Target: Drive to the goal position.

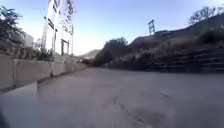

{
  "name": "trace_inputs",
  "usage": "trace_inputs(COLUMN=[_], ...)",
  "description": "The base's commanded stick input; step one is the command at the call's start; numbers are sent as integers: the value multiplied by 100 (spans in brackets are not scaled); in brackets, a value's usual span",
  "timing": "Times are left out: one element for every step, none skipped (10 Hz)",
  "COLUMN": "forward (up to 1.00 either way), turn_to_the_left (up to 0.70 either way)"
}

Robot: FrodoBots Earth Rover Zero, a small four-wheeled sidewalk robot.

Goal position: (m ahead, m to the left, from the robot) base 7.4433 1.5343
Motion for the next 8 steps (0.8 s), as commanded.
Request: trace_inputs(forward=[70,70,70,70,70,70,70,70], turn_to_the_left=[0,0,0,1,11,21,0,0])
